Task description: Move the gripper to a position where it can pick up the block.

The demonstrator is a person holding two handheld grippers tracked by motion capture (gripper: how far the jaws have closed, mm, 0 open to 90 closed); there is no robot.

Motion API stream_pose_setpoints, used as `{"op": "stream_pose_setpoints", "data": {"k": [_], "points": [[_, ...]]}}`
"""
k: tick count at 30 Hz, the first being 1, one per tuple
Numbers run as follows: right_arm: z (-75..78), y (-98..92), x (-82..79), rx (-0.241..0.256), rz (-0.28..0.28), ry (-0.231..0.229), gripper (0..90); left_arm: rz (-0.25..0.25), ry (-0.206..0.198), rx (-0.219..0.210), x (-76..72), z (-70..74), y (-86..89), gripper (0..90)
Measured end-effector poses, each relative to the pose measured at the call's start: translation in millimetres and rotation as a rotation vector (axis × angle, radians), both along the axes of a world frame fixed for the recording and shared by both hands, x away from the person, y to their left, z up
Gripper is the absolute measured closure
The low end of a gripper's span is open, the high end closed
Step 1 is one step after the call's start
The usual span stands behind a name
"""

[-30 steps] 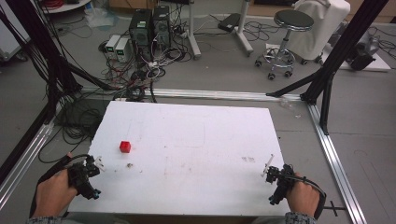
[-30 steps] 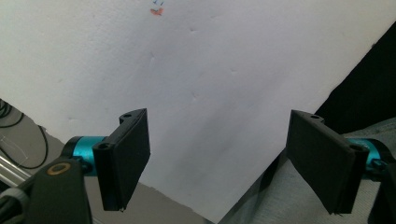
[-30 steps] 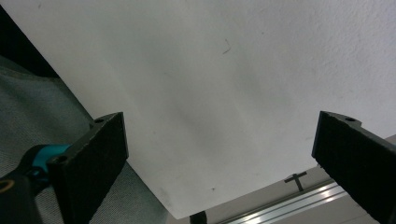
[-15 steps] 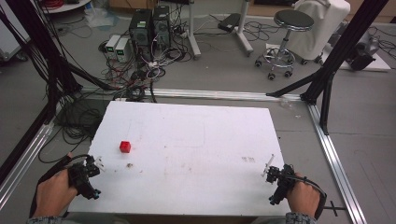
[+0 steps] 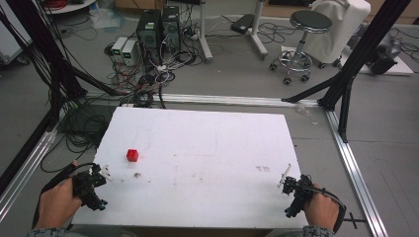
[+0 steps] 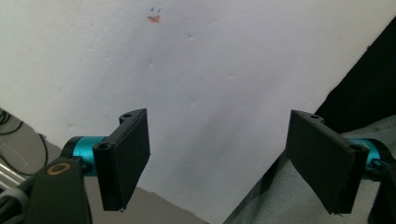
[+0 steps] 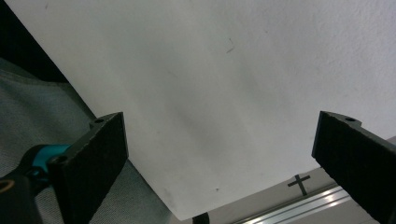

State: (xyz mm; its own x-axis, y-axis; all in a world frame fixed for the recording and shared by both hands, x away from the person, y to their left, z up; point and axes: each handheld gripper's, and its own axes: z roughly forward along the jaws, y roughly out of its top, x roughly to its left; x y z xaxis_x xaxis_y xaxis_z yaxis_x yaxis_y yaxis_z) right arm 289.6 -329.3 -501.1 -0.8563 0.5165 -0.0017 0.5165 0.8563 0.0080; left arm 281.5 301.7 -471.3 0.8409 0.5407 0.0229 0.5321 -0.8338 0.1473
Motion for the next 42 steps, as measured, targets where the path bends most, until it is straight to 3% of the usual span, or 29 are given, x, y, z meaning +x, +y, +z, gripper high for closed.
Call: {"op": "stream_pose_setpoints", "data": {"k": [5, 14, 21, 28, 34, 42], "points": [[-1.5, 3.5, 1.5, -0.002, 0.009, 0.007, 2.7, -0.025, 0.018, 0.011, 6.6, -3.2, -1.0, 22.4], [0.8, 3.8, 1.9, -0.001, 0.008, -0.005, 2.7, -0.06, 0.013, 0.017, 26.3, -4.7, 3.1, 22.4], [-1.1, 4.0, 2.4, -0.001, 0.012, 0.002, 2.7, -0.158, 0.006, 0.031, 44.3, -3.8, -1.7, 22.4], [-0.7, 2.3, 1.4, 0.002, 0.01, -0.004, 2.7, -0.22, 0.022, 0.036, 64.2, -4.3, -7.1, 22.4], [0.2, 1.4, 0.9, 0.003, 0.005, -0.004, 2.7, -0.234, 0.021, 0.061, 76.0, -3.2, -10.6, 22.5], [-0.1, 1.1, 0.7, 0.006, 0.004, -0.003, 2.7, -0.25, 0.038, 0.048, 95.3, -0.7, -10.8, 22.5]]}}
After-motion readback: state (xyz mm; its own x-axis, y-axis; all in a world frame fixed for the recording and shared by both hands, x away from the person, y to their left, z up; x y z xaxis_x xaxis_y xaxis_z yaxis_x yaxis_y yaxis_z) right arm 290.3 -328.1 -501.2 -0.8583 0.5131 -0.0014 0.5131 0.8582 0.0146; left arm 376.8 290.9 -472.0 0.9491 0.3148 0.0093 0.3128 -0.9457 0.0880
